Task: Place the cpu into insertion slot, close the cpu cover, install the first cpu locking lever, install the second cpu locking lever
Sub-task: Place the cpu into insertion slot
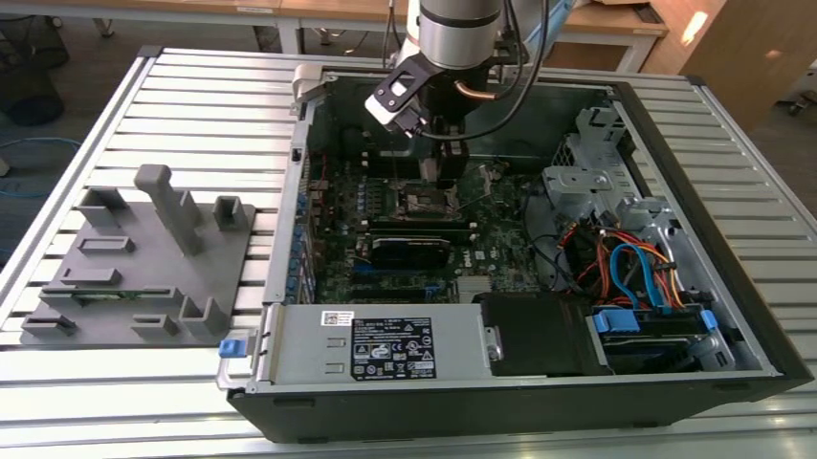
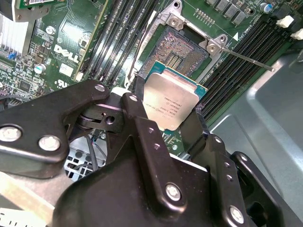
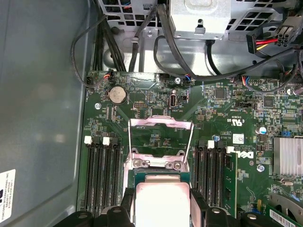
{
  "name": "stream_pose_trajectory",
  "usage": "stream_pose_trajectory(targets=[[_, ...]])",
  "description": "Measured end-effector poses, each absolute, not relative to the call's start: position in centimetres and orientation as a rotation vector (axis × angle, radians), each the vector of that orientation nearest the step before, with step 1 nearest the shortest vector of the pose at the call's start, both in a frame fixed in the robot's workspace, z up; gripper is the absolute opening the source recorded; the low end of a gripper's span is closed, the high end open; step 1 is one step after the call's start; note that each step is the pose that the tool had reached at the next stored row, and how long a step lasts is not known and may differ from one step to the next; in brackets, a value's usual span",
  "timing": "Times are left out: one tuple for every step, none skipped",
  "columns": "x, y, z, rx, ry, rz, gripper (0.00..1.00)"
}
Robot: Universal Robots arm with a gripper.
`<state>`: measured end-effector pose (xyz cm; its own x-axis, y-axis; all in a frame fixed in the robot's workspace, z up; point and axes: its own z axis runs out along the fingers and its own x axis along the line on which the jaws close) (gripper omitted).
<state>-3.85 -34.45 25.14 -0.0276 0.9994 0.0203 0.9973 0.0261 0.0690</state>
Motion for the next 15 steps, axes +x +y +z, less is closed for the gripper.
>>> stream_pose_trajectory(targets=[[-3.8, -34.5, 25.1, 2.167, 2.226, 0.099, 0.54], [-3.8, -34.5, 25.1, 2.167, 2.226, 0.099, 0.54], [-3.8, -34.4, 25.1, 2.167, 2.226, 0.099, 0.54], [-3.8, -34.4, 25.1, 2.167, 2.226, 0.099, 0.54], [-3.8, -34.4, 25.0, 2.167, 2.226, 0.1, 0.54], [-3.8, -34.4, 25.0, 2.167, 2.226, 0.099, 0.54], [-3.8, -34.4, 25.0, 2.167, 2.226, 0.099, 0.54], [-3.9, -34.4, 24.9, 2.167, 2.226, 0.099, 0.54], [-3.9, -34.4, 24.7, 2.167, 2.226, 0.099, 0.54], [-3.8, -34.3, 24.6, 2.167, 2.226, 0.099, 0.54], [-3.8, -34.3, 24.4, 2.167, 2.226, 0.099, 0.54], [-3.9, -34.3, 24.2, 2.167, 2.226, 0.099, 0.54], [-3.9, -34.3, 24.0, 2.167, 2.226, 0.099, 0.54], [-3.9, -34.3, 23.8, 2.167, 2.226, 0.099, 0.54], [-3.9, -34.3, 23.7, 2.167, 2.226, 0.099, 0.54]])
